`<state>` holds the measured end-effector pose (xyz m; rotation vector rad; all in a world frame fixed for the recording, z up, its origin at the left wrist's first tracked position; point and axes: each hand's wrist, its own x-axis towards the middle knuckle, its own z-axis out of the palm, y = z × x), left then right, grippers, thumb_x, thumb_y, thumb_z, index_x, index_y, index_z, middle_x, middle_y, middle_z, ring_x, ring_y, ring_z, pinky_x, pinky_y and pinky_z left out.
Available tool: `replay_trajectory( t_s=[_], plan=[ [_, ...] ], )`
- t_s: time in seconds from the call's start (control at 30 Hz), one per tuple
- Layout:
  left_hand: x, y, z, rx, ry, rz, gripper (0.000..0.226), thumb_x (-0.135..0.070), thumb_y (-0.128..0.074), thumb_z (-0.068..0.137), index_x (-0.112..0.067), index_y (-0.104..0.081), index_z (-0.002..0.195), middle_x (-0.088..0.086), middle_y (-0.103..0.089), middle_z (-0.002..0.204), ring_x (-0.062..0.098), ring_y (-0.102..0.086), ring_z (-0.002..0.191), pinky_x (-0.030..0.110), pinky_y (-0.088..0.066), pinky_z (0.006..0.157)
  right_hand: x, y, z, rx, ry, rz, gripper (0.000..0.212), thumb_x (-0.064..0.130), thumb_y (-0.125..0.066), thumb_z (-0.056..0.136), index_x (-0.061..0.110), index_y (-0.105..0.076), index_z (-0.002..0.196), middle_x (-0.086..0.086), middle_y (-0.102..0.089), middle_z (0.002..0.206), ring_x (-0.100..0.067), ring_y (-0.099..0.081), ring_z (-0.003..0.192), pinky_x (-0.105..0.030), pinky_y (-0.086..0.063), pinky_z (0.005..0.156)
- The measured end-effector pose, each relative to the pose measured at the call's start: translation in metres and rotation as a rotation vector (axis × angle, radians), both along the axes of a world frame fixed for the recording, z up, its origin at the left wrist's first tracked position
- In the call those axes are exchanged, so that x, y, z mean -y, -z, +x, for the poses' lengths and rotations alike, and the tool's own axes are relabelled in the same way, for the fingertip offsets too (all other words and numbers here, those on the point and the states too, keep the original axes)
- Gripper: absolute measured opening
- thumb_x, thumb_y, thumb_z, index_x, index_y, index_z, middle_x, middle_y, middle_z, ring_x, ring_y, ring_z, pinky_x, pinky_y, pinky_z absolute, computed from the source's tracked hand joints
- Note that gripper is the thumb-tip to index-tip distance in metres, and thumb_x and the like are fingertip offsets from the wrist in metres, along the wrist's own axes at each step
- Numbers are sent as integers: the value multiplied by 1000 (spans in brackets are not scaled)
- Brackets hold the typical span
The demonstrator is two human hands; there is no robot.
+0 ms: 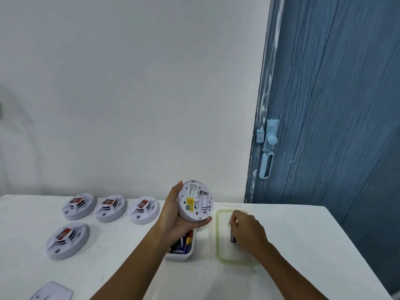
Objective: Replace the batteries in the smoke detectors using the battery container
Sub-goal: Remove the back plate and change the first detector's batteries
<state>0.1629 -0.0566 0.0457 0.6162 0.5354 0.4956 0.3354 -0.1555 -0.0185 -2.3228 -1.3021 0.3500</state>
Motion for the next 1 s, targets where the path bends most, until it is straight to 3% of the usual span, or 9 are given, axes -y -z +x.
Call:
replay_trajectory(
  t_s=[0.1, 0.17, 0.4, 0.6, 0.73, 0.87, 1.0],
  plan=[
    [1, -3, -8, -2, -19, -1, 63, -53, -54, 82, -11, -57, 130, 23, -58, 131, 41, -53, 116, 51, -55, 77, 1, -3, -6, 155, -16, -86, 27, 30, -42, 98, 19, -57, 117, -3, -57, 116, -23, -59, 105, -29, -44, 83],
    [0, -6, -16, 6, -30, -2, 62, -52, -54, 82, -11, -58, 129, 23, -60, 127, 41, -55, 113, 51, -53, 79, 2, -8, -10, 196, -47, -119, 32, 28, -42, 97, 18, -52, 125, -4, -51, 126, -24, -55, 112, -31, -44, 88],
    [2, -15, -47, 35, -88, 14, 63, -53, -49, 86, -12, -54, 133, 22, -59, 127, 41, -52, 113, 50, -53, 78, -3, -30, -41, 108, -181, 53, 30, 23, -49, 94, 21, -56, 123, 1, -59, 120, -19, -59, 105, -29, -47, 86],
    [3, -23, -74, 47, -139, 49, 58, -52, -50, 83, -12, -61, 123, 21, -65, 116, 39, -54, 109, 49, -53, 76, -21, -51, -74, 98, -398, 179, 30, 14, -46, 91, 22, -67, 110, 0, -68, 107, -20, -62, 97, -30, -47, 76],
    [-3, -22, -92, 66, -157, 32, 57, -52, -50, 84, -11, -61, 122, 21, -64, 118, 41, -51, 115, 50, -53, 77, -38, -47, -94, 119, -515, 114, 33, 7, -45, 89, 19, -70, 108, -3, -69, 105, -22, -61, 95, -26, -39, 70],
    [-14, -18, -104, 64, -131, 19, 58, -52, -50, 85, -12, -60, 125, 22, -62, 123, 42, -51, 118, 51, -55, 77, -58, -38, -111, 284, -567, -81, 44, -3, -50, 82, 23, -68, 114, 0, -66, 116, -24, -56, 109, -35, -34, 94],
    [-30, -15, -110, 75, -100, -17, 57, -51, -51, 83, -12, -60, 125, 22, -60, 126, 42, -50, 118, 52, -55, 76, -72, -30, -122, 371, -670, -237, 44, -5, -51, 82, 19, -65, 115, -5, -60, 121, -27, -54, 112, -36, -36, 95]
  ],
)
